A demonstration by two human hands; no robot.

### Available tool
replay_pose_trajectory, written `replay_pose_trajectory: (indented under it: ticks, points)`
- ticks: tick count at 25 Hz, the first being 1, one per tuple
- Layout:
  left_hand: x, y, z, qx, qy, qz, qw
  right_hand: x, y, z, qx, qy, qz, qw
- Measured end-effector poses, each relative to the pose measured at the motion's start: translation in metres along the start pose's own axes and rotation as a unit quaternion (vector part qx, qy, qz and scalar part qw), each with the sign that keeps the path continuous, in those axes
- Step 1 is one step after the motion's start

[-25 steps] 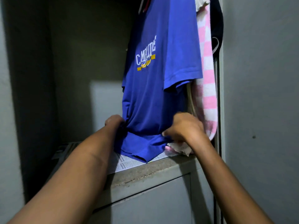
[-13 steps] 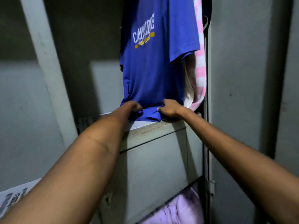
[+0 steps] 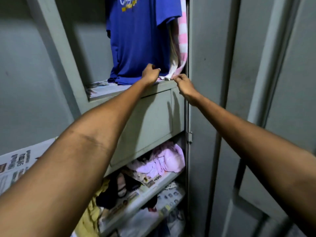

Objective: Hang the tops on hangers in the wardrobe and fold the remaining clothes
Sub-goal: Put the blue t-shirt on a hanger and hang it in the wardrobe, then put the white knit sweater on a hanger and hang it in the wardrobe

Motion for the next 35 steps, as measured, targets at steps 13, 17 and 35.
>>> replay_pose_trajectory:
  ticks: [13,17,35]
  points:
    - [0.293,-0.086,-0.100,0.068,-0.107,0.118,0.985,0.237,0.123,0.044,-0.016,-0.144,-0.145,0.979]
    - [0.406,-0.128,-0.151,0.053,-0.181,0.189,0.964,0.326,0.189,0.053,0.001,-0.176,-0.218,0.960]
    - [0.615,-0.028,-0.482,-0.081,-0.536,0.139,0.829,0.559,0.441,0.360,0.027,0.066,-0.528,0.847]
Point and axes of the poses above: each hand's wrist, its own x-axis away from the middle knuckle, its own z-axis out of the back of the hand, y = z × x, the point moved 6 cm from there along -x, towards the middle knuckle, and after that the axes turned 7 degrees about x, right-handed, at the moved point
